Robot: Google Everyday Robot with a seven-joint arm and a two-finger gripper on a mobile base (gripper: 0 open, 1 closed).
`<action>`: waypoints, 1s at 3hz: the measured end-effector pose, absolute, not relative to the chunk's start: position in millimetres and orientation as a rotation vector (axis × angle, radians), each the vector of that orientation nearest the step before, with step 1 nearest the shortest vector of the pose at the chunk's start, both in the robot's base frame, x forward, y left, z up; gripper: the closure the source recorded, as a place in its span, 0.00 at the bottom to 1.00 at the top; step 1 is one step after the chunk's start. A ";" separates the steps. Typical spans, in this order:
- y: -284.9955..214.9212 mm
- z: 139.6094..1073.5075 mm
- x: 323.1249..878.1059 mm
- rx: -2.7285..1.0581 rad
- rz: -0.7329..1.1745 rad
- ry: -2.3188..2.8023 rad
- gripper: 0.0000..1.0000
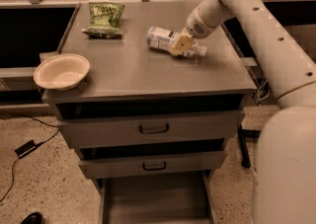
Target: Pick blue plastic bottle from bottom drawer and place on counter
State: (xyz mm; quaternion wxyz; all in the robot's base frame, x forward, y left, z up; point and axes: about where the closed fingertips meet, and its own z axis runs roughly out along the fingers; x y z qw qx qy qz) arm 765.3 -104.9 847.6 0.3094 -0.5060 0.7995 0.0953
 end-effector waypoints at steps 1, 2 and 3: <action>-109.5 844.6 756.0 -1.362 0.293 2.145 0.15; -108.9 843.6 756.0 -1.365 0.293 2.145 0.00; -113.8 851.1 747.6 -1.393 0.314 2.107 0.00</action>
Offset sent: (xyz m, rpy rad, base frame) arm -0.0085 -0.0043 -0.0026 0.0025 0.0491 0.0156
